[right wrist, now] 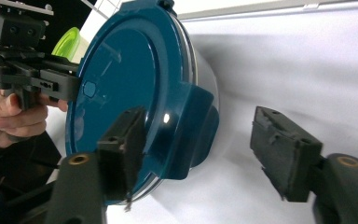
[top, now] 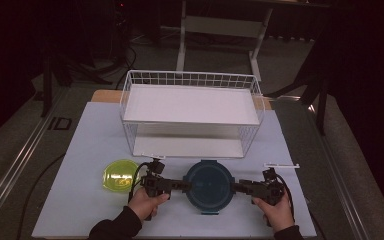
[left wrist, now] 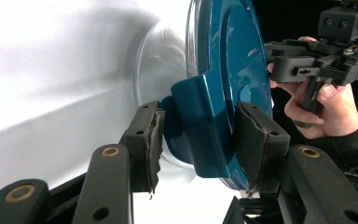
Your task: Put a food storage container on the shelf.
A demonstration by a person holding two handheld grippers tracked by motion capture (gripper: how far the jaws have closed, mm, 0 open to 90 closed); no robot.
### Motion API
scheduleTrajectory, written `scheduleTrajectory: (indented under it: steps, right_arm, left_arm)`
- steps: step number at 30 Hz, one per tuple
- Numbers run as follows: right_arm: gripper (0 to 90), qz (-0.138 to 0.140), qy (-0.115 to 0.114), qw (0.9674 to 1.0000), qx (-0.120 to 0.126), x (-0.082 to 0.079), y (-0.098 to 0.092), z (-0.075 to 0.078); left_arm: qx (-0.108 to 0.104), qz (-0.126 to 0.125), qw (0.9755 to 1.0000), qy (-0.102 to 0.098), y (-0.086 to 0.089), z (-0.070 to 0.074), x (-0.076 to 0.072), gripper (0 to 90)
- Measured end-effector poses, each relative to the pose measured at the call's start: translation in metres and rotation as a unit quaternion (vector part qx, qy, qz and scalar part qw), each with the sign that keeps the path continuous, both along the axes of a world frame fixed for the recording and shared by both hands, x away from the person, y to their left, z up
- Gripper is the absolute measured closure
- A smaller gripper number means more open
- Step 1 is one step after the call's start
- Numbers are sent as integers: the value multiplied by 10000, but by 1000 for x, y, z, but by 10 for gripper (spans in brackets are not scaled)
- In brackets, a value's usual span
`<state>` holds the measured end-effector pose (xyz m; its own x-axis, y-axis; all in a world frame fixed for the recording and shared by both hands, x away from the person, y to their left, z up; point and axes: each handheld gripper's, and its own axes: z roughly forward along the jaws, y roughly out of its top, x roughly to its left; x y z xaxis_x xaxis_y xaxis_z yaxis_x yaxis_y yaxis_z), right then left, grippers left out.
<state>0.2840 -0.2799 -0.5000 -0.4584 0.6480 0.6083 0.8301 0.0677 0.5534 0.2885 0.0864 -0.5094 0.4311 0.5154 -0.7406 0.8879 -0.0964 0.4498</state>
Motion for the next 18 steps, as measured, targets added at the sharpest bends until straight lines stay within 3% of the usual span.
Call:
scheduleTrajectory:
  steps: [7, 11, 18]
  right_arm:
    - [426, 100, 191, 9996, 193, 0, 3, -5]
    - [434, 124, 227, 9995, 185, 0, 3, -5]
    - [503, 207, 443, 9976, 495, 1, 1, -9]
  left_arm:
    - [37, -58, 9998, -164, -1, 2, -3, 527]
    - [59, -65, 9998, -206, -2, 3, -4, 528]
    - [72, -85, 9997, -210, -2, 3, -4, 528]
